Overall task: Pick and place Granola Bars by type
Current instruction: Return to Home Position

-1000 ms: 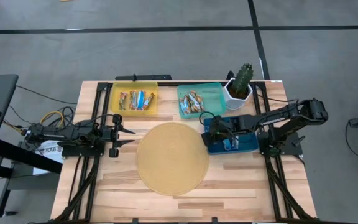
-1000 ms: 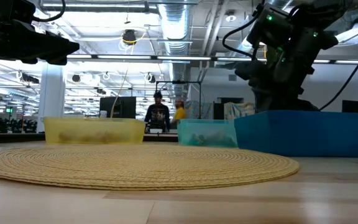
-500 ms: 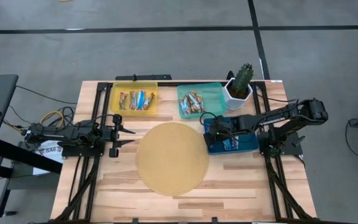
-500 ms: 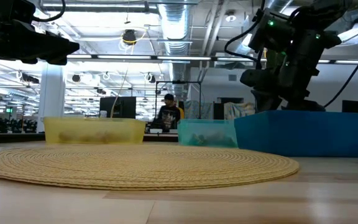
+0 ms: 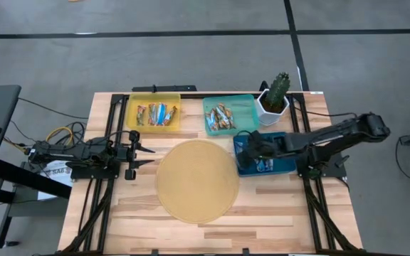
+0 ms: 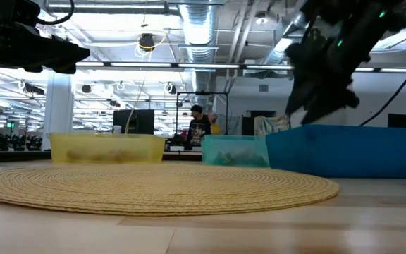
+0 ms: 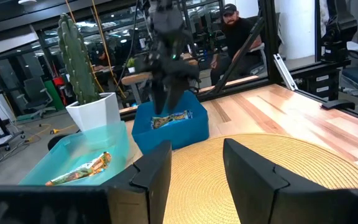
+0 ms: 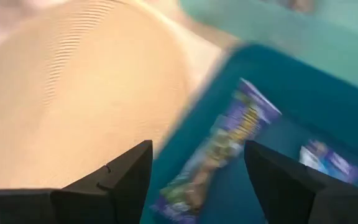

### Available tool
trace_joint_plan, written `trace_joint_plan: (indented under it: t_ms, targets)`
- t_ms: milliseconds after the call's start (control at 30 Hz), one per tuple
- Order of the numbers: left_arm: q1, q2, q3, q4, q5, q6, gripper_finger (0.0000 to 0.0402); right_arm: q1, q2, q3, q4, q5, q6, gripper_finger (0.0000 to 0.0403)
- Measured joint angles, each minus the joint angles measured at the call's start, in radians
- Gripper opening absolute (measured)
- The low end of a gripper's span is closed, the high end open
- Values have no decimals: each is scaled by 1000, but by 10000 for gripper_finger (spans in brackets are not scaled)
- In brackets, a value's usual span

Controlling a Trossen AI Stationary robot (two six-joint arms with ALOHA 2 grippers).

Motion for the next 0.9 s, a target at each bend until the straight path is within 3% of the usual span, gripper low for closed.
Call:
trace_joint_plan:
  t_ms: [400,633,900]
  targets:
    - [0,0,0,0,0,0,140,197,-217,0,134,88,-465,244]
    - [0,0,0,0,0,0,140,290,-305,0,189,80,-646,244]
    - [0,0,0,0,0,0,140,350,-352,0,187,76,-748,244]
